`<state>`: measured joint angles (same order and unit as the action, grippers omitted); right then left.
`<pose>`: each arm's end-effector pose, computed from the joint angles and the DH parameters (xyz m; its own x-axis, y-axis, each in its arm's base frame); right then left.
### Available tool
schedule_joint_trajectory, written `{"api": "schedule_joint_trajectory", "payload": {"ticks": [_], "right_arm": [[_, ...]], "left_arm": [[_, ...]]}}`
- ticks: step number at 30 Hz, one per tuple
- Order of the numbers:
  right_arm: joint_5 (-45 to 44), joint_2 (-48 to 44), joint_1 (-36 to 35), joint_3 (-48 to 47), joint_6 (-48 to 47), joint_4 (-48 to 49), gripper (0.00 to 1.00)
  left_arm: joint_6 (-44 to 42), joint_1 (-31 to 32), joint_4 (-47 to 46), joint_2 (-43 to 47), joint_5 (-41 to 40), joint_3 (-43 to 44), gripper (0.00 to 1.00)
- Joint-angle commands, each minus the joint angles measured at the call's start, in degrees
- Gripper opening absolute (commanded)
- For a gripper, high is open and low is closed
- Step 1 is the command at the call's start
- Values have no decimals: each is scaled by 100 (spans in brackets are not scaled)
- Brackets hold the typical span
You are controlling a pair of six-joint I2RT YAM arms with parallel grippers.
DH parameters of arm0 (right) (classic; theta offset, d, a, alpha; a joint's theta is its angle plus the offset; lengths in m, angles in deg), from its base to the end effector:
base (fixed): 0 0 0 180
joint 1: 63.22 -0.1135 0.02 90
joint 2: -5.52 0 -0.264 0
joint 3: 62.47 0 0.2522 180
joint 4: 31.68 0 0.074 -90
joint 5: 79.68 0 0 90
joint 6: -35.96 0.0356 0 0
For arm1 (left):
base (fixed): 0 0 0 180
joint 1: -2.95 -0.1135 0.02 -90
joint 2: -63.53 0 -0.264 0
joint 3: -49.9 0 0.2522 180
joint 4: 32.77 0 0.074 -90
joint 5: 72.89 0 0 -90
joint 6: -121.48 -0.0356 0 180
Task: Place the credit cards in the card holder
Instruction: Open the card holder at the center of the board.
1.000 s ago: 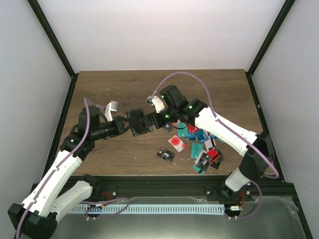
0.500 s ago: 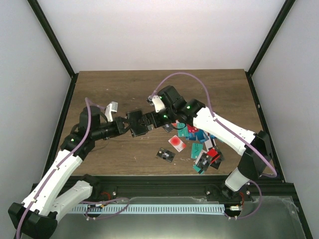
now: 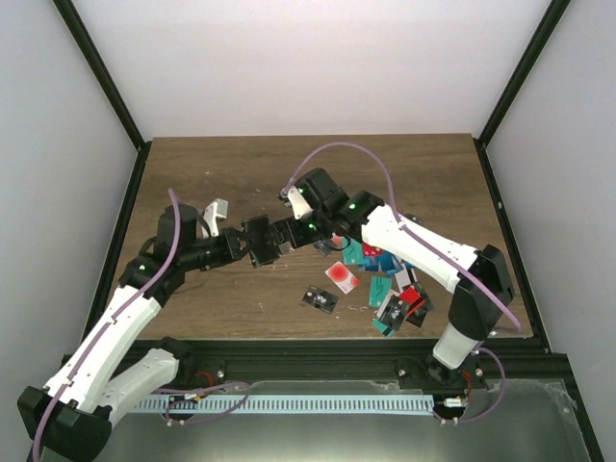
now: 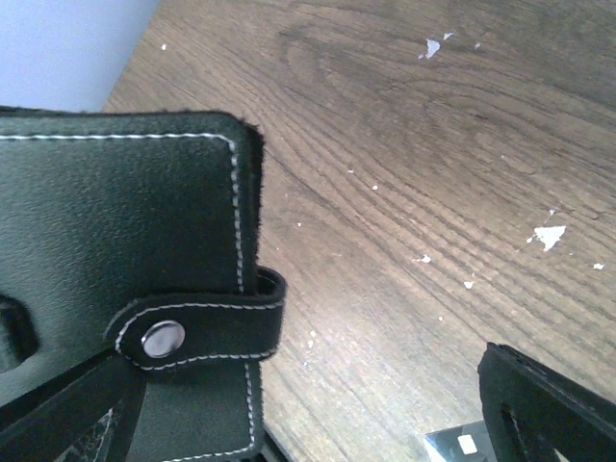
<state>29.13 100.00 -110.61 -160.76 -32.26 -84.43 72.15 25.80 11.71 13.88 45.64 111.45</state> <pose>0.2373 0.2749 0.3122 -0.7857 -0.3354 -0.5198 -0.5907 0.6563 0.4695 0.1635 -0.0873 0.3100 -0.8404 -0.2672 -0.4715 0.2167 0.6318 -0.7442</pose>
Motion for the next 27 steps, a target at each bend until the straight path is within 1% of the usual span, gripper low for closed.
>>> {"api": "schedule_joint_trajectory", "payload": {"ticks": [1,3,5,7,9,11,13,15,19,21,23,25,27], "right_arm": [[-1219,565,658,-17,-122,108,96],[-1148,925,1375,-135,-153,218,96],[-1179,1393,1963,-591,-208,-28,95],[-1073,1570,2307,-1012,-297,-284,94],[-854,1331,2398,-1000,-411,-192,95],[-462,891,2401,-727,-542,32,95],[122,371,2399,-288,-642,327,95],[956,-118,2400,220,-672,654,94],[2852,-981,2246,1156,-355,1384,90],[3054,-1241,1954,1375,-252,1537,90],[2983,-1345,1576,1351,-234,1444,90],[2745,-1360,1299,1271,-94,1323,89],[2303,-1339,1126,1211,76,1231,87]], "left_arm": [[-41,118,-73,123,755,429,4],[-41,117,-62,143,700,458,4],[-42,121,-51,174,635,478,4],[-42,122,24,184,531,517,4],[-47,121,118,171,420,554,4],[-176,121,227,126,306,586,4],[-210,122,231,116,270,584,4],[-212,120,187,113,260,567,4],[-242,118,215,20,301,573,4],[-217,121,173,-7,323,546,4],[-187,131,72,-22,343,500,4],[-201,131,-10,-85,381,479,4],[-239,127,-30,-192,435,530,4]]}}
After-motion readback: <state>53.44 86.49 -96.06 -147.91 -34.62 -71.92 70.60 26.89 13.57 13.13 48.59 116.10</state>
